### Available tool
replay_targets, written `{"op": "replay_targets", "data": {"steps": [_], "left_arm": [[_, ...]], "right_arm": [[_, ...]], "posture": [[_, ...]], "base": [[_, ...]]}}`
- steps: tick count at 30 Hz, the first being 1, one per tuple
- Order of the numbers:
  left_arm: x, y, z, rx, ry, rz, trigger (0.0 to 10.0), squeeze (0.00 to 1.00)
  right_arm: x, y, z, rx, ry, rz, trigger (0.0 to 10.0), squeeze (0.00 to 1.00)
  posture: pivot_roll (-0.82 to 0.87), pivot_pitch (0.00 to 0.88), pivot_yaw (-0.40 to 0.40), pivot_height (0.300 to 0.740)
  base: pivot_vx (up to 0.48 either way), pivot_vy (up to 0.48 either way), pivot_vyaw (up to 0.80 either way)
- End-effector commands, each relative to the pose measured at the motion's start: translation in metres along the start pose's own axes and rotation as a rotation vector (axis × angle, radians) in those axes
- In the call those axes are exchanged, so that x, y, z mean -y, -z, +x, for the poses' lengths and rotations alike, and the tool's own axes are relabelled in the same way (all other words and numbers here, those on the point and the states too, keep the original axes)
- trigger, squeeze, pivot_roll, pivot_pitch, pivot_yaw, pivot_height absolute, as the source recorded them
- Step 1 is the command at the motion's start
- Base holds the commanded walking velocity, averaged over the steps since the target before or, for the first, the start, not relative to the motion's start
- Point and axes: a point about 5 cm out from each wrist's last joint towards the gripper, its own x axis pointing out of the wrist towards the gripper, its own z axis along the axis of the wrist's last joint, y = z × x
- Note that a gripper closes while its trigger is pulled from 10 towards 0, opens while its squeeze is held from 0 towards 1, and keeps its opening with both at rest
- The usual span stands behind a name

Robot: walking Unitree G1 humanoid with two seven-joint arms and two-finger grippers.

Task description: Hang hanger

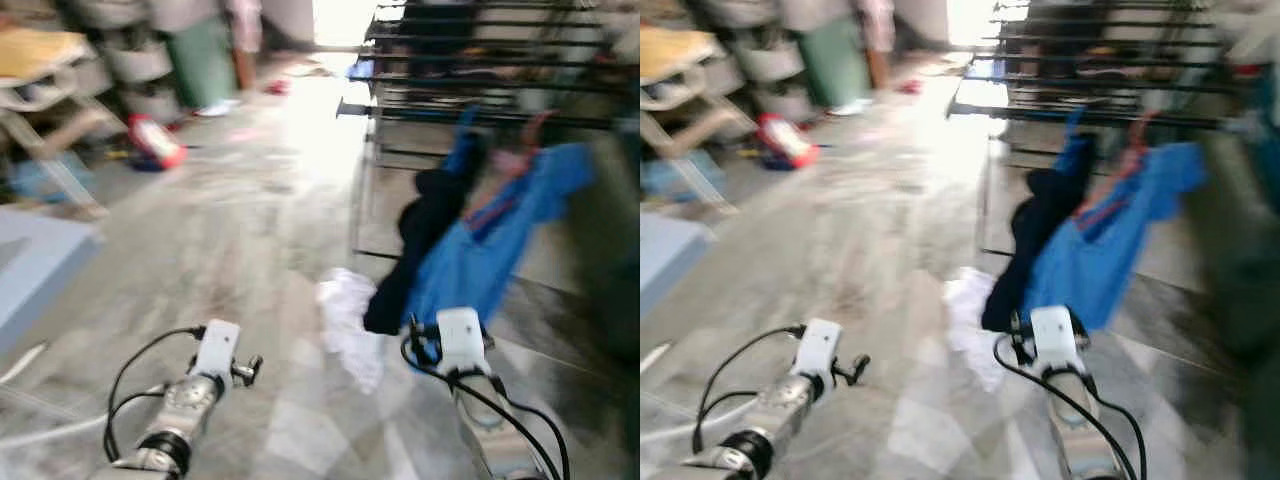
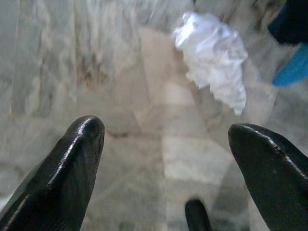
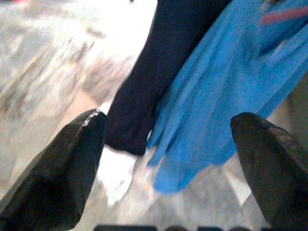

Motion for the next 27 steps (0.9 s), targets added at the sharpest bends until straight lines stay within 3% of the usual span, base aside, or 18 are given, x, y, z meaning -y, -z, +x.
{"op": "replay_targets", "data": {"steps": [1,7,10,11,12,17,21,27], "left_arm": [[0.002,0.015,-0.003,-0.065,0.000,0.008,10.0,0.00],[0.008,0.034,-0.007,-0.142,0.025,0.036,10.0,0.00],[0.008,0.050,-0.013,-0.203,0.025,0.010,10.0,0.00],[0.009,0.056,-0.015,-0.228,0.026,0.035,10.0,0.00],[0.010,0.059,-0.016,-0.241,0.035,0.051,10.0,0.00],[0.013,0.066,-0.019,-0.270,0.049,0.100,10.0,0.00],[0.010,0.073,-0.022,-0.294,0.049,0.113,10.0,0.00],[0.012,0.079,-0.025,-0.312,0.053,0.126,10.0,0.00]], "right_arm": [[-0.003,0.014,-0.001,-0.062,-0.009,0.039,10.0,0.00],[-0.013,0.045,-0.007,-0.214,-0.035,0.111,10.0,0.00],[-0.019,0.074,-0.021,-0.354,-0.074,0.121,10.0,0.00],[-0.019,0.085,-0.028,-0.415,-0.084,0.099,10.0,0.00],[-0.016,0.090,-0.031,-0.454,-0.060,0.139,10.0,0.00],[-0.017,0.109,-0.046,-0.559,-0.104,0.065,10.0,0.00],[-0.010,0.127,-0.064,-0.638,-0.091,0.072,10.0,0.00],[-0.009,0.137,-0.074,-0.714,-0.089,0.071,10.0,0.00]], "posture": [[-0.09,0.015,0.060,0.740],[-0.09,0.011,0.046,0.740],[-0.09,0.000,0.046,0.740],[-0.08,0.000,0.047,0.740],[-0.08,0.000,0.048,0.740],[-0.06,0.000,0.049,0.740],[-0.06,0.000,0.054,0.740],[-0.07,0.000,0.058,0.740]], "base": [[0.000,0.000,0.79],[0.000,0.000,0.20],[0.000,0.000,0.15],[0.000,0.000,0.80],[0.000,0.000,0.80],[0.000,0.000,0.48],[0.000,0.000,0.00],[0.000,0.000,0.00]]}}
